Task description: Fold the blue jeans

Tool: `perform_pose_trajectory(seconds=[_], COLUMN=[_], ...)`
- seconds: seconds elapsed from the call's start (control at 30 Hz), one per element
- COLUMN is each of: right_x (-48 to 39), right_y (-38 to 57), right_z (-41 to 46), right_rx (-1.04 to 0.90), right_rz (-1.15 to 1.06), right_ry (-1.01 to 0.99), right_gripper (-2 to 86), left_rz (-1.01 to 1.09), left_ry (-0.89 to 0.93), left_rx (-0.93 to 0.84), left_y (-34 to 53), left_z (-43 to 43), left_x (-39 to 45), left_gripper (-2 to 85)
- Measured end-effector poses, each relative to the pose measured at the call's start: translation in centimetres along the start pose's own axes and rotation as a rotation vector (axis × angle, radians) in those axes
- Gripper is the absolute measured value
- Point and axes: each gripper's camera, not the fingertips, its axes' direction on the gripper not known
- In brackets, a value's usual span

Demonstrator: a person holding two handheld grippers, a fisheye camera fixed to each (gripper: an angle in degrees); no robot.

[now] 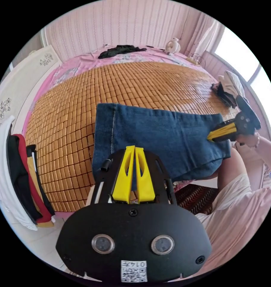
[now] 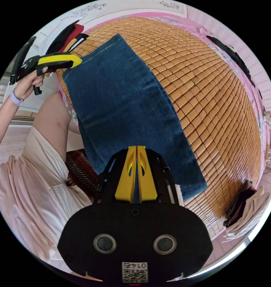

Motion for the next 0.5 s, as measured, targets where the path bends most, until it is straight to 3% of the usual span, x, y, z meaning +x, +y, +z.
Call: perform_pose_trajectory(seconds=[0.13, 0.23, 0.3, 0.4, 0.5], right_x=[0.2, 0.4, -0.2, -0.6, -0.2], right_y=[-5.2, -8.2, -8.8, -9.2, -9.9], right_z=[0.7, 3.3, 3.5, 3.6, 3.7], right_rx=[-0.03, -0.182, -0.238, -0.283, -0.358], right_rz=[-0.005, 0.024, -0.036, -0.102, -0.116], right_ry=[0.04, 0.059, 0.105, 0.141, 0.132], right_gripper=[-0.4, -0.4, -0.3, -0.3, -0.3], left_rz=[0.178, 0.282, 0.299, 0.271, 0.251], left_ry=[0.15, 0.06, 0.054, 0.093, 0.129], left_rx=[-0.033, -0.06, -0.149, -0.086, -0.165], left_y=[-0.6, -0.8, -0.7, -0.3, -1.8], left_z=[3.0, 5.9, 8.4, 9.1, 9.2], left_x=[8.1, 12.7, 13.8, 13.8, 14.0], left_gripper=[-1.0, -1.0, -1.0, -1.0, -1.0])
